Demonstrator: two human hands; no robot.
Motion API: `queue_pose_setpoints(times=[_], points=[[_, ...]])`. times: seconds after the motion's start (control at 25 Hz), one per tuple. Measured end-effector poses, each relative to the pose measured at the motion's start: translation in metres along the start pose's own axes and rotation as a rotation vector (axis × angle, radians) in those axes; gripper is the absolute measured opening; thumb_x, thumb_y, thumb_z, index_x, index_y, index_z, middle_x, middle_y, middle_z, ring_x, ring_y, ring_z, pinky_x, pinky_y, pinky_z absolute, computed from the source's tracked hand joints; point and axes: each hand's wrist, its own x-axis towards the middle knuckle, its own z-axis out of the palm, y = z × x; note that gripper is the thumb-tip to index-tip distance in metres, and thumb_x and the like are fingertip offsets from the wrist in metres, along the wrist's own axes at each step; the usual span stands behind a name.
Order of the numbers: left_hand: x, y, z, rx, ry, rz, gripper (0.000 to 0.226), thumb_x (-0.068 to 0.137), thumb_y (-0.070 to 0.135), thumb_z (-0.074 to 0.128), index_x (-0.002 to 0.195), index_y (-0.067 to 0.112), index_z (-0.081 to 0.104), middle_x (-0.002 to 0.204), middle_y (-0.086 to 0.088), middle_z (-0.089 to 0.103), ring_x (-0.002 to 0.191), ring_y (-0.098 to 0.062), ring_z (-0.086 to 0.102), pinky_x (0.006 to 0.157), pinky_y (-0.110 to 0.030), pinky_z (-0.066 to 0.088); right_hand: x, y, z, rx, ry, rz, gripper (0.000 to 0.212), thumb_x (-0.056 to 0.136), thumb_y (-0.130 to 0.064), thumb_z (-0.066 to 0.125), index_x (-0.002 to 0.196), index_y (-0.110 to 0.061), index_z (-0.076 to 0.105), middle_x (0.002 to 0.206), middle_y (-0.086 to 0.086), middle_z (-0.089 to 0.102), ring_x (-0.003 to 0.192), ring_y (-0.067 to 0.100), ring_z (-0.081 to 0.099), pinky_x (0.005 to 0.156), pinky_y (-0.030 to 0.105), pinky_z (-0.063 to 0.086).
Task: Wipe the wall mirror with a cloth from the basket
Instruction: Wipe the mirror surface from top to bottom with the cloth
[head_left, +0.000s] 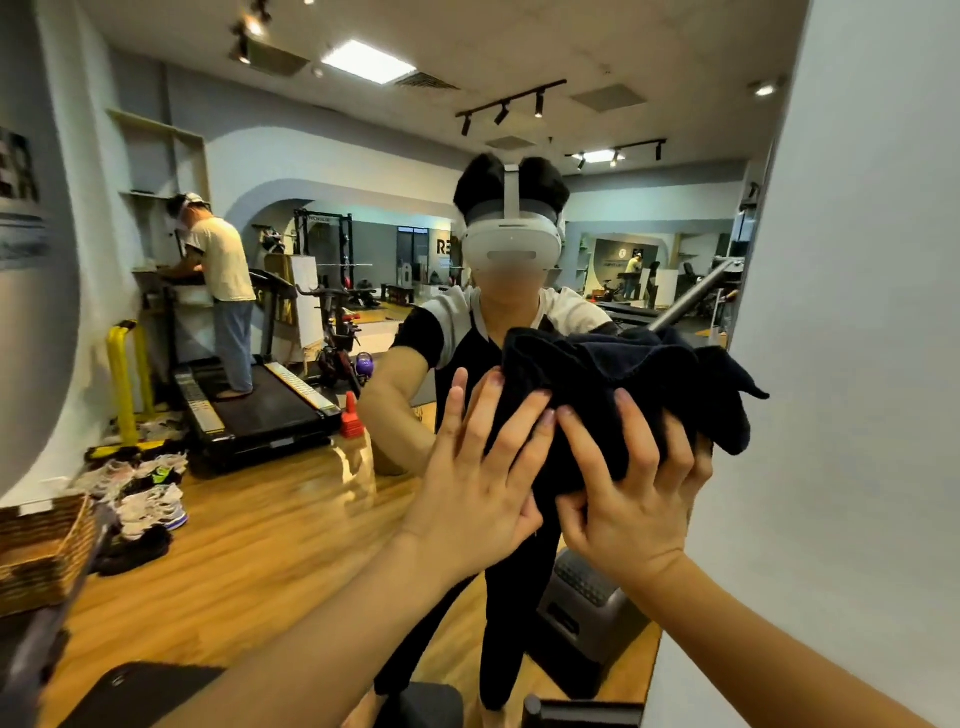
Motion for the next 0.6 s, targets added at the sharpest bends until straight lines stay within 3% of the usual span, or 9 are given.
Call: queue_pose_setpoints(times=[0.28,0.6], points=[[-0.025,-0.049,-0.014,0.075,-0.043,0.019,0.076,0.084,0.032,0.056,0.151,0.003,0.035,0.16,-0.019,0.024,0.149,-0.048,0.017,0.121,-0.067,0.014,0.013,-0.056,0.011,-0.003,-0.013,0.015,0.068,0.083,-0.044,0.053,0.15,-0.034,0.045,0.155,0.011,0.033,0.135,0.04,0.032,0.108,0.059,0.027],[-0.073,-0.127,-0.032,0.144,-0.091,0.017,0.077,0.086,0.035,0.056,0.153,0.003,0.034,0.161,-0.019,0.023,0.15,-0.048,0.02,0.12,-0.066,0.02,0.034,-0.143,0.028,-0.011,-0.04,-0.013,0.062,0.09,-0.045,0.046,0.151,-0.034,0.045,0.157,0.01,0.034,0.136,0.039,0.032,0.109,0.058,0.024]])
